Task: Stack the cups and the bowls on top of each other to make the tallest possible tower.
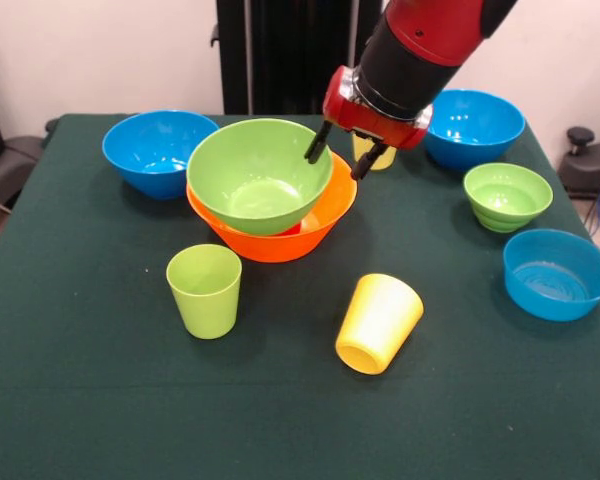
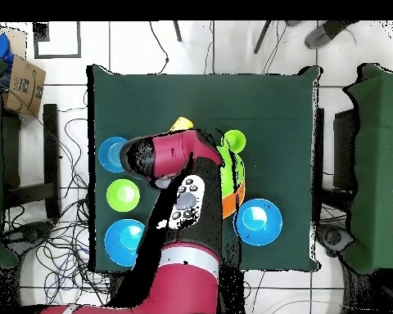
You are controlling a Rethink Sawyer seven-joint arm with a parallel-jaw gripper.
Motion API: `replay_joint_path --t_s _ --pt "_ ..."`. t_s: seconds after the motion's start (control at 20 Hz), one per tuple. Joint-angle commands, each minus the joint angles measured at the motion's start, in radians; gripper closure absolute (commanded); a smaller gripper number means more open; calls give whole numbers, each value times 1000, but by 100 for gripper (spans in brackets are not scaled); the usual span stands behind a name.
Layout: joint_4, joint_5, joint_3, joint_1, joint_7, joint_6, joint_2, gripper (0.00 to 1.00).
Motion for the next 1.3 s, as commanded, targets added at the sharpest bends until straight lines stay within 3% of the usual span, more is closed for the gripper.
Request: replay_joint_path --t_s 0.05,0.6,0.95,1.3 --pt "-23 9 64 12 87 -26 20 0" --pt "-48 4 63 12 57 36 19 0" --pt "-146 12 81 -4 -38 267 17 0" --pt "-159 1 86 -7 -34 295 13 0"
